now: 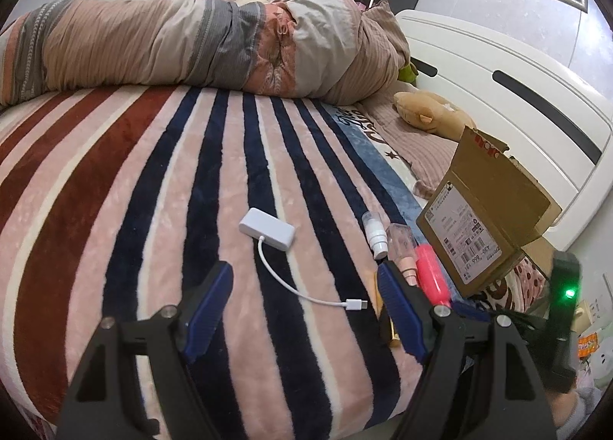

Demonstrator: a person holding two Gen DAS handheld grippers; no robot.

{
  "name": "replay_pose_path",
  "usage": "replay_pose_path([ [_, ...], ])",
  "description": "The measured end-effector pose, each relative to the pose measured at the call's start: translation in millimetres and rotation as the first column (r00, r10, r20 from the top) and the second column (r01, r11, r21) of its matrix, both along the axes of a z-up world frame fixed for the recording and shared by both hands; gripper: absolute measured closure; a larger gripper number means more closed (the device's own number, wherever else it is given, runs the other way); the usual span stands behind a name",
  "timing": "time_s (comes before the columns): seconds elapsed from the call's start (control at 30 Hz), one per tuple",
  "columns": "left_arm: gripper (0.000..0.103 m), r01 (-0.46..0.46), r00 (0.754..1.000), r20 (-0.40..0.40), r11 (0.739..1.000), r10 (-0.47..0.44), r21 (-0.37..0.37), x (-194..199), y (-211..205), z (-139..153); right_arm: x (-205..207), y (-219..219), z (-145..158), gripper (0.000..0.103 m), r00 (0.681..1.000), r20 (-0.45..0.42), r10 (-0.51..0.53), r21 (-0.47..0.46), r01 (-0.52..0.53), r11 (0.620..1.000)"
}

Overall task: Organize rigid objects
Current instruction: 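Return the right gripper to the bed and grasp the pink spray bottle, then carry the pink spray bottle with the right gripper into the box and release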

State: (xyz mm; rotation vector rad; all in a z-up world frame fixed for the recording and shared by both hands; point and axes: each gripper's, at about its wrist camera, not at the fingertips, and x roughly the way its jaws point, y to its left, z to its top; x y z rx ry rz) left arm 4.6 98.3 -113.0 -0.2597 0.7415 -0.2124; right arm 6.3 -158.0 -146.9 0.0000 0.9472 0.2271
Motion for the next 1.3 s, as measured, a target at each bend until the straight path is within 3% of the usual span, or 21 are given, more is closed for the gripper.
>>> replay_pose_path([
  [0.13,0.028,0.004,1.000,-0.001,1.000,-0.004,-0.002,0.7,0.9,-0.7,0.3,-2.4,6.5,0.083,0.999,-0.001,-0.032,0.026,0.032,0.999],
  [0.23,0.028,0.002,1.000,-0.003,1.000,-0.002,0.001,0.5,0.9,-1.0,10.7,-0.8,0.8,0.063,0.997,-0.001,-0.076,0.043,0.076,0.996],
  [0.33,0.028,-0.002,1.000,-0.004,1.000,0.002,0.004,-0.4,1.4,-0.7,20.3,5.3,-8.8,0.063,0.995,0.024,-0.096,-0.006,0.096,0.995],
  [0.4,0.028,-0.001,1.000,-0.004,1.000,0.001,0.002,-0.4,1.6,-0.5,21.4,4.5,-13.6,0.073,0.993,0.035,-0.110,-0.007,0.111,0.994],
  [0.47,0.028,0.010,1.000,-0.008,1.000,-0.010,-0.004,0.2,0.9,-1.1,18.2,2.6,-11.7,0.075,0.992,0.051,-0.113,0.009,0.113,0.994],
  [0.63,0.028,0.112,0.993,-0.026,0.993,-0.113,-0.045,6.7,-13.7,-2.9,5.0,9.4,-2.7,0.076,0.997,0.072,-0.023,0.013,0.022,1.000],
  [0.7,0.028,0.171,0.985,-0.019,0.982,-0.173,-0.081,9.5,-21.8,-3.1,-4.0,16.2,7.0,0.076,0.994,0.103,0.024,0.018,-0.026,1.000],
  [0.77,0.028,0.229,0.972,-0.016,0.958,-0.235,-0.171,14.1,-27.9,-3.3,-9.4,23.3,18.0,0.076,0.987,0.139,0.074,0.039,-0.080,0.996],
  [0.87,0.028,0.288,0.956,0.014,0.922,-0.295,-0.259,18.5,-34.2,4.6,-15.4,45.2,39.8,0.076,0.954,0.204,0.221,0.065,-0.239,0.969],
  [1.0,0.029,0.322,0.946,0.072,0.899,-0.316,-0.297,19.2,-36.5,31.1,-20.1,60.2,71.9,0.076,0.895,0.303,0.328,0.099,-0.372,0.923],
  [1.03,0.033,0.327,0.945,0.088,0.895,-0.315,-0.304,19.4,-36.2,39.6,-20.8,62.0,80.5,0.076,0.878,0.334,0.342,0.089,-0.391,0.916],
  [1.2,0.060,0.335,0.940,0.163,0.906,-0.301,-0.259,20.8,-41.7,83.3,-23.6,51.4,118.2,0.076,0.806,0.465,0.367,0.054,-0.439,0.897],
  [1.3,0.060,0.366,0.923,0.205,0.907,-0.326,-0.208,24.6,-59.3,112.5,-22.4,32.7,136.3,0.076,0.781,0.513,0.355,0.056,-0.444,0.894],
])
